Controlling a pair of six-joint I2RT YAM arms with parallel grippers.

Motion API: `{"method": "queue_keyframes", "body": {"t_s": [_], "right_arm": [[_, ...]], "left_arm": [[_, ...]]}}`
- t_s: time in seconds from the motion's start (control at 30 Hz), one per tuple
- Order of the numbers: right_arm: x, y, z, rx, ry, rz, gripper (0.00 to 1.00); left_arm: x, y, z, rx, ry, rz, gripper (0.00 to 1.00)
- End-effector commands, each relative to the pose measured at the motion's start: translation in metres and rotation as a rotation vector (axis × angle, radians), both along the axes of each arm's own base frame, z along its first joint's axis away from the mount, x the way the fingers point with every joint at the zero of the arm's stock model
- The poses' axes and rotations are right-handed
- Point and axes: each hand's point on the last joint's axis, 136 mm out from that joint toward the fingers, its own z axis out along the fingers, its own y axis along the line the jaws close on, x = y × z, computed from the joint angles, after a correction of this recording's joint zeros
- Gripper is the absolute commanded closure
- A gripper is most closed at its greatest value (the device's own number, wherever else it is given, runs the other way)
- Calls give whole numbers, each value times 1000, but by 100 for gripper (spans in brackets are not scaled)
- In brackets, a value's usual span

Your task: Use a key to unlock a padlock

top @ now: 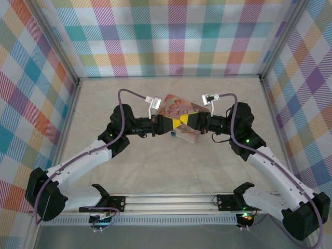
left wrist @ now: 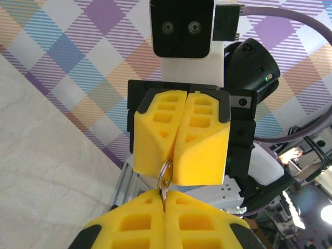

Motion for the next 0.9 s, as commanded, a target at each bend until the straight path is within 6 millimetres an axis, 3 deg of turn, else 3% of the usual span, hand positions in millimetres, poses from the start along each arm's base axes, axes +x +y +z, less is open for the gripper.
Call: {"method": "queue_keyframes", "body": {"t_s": [0.0,0.17,0.3,0.6,0.87], "right_arm": [[-7,-5,2,-7,-37,1,78],[-9,-9,-2,-38,-38,-17,60],[-8,-10,-10,-75,-32,-23,53],[-11,-1,-14,-62,-12,58,51],[-20,2,-6,-8,-27,125,47]], "left_arm": [[-7,4,15,3,-59,8,100],[-13,4,6,89,-66,-22,100],[-17,8,0,193,-98,-37,100],[-37,10,-14,328,-76,-178,100],[-35,9,-15,338,-76,-180,100]]}}
